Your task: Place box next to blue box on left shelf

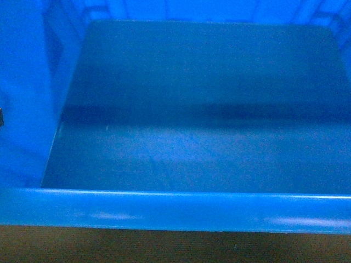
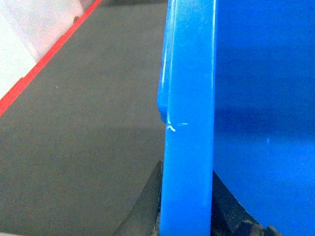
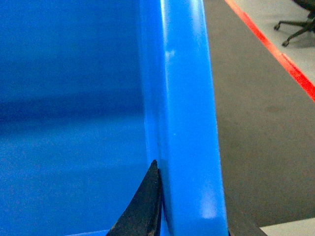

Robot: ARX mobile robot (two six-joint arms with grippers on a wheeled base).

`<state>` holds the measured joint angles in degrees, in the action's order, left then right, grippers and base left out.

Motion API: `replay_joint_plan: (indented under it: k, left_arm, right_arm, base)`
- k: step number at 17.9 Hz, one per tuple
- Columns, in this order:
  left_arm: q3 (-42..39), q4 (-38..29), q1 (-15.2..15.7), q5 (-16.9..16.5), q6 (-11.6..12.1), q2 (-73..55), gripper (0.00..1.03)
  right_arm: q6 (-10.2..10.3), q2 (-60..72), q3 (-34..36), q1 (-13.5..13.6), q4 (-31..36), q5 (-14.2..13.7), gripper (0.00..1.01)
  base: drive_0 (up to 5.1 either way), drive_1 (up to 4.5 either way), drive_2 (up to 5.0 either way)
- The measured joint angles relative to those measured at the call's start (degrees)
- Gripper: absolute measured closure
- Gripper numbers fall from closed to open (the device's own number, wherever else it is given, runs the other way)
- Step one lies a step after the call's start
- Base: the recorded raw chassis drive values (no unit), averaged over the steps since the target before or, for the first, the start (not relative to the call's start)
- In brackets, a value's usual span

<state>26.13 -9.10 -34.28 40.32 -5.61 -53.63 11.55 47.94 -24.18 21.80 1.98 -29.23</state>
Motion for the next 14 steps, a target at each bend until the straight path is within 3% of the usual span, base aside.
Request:
replay_joint_plan:
  k: [3,9,14]
  left_arm:
    - [-0.3,-1.7,-0.3,0.3,0.6,0.1,0.9]
    - [-0.3,-1.6,-0.3,0.3,0.7,0.1,0.9]
    - [-0.3,-1.6,-0.4,0.5,0.9,0.1,0.9]
  right_arm:
    - [-1.1,-0.9,1.0,0.4,1.4,-1.3,0.87]
    - [-1.1,-0.8,1.1,0.4,1.2,-1.4,0.86]
    - [-1.1,-0.8,1.1,0.4,1.1,-1.4,0.86]
  base:
    - [0.0,0.0,0.0]
    - [-0.1,-0.1,-0.1]
    - [-1.8,-1.75,-1.8]
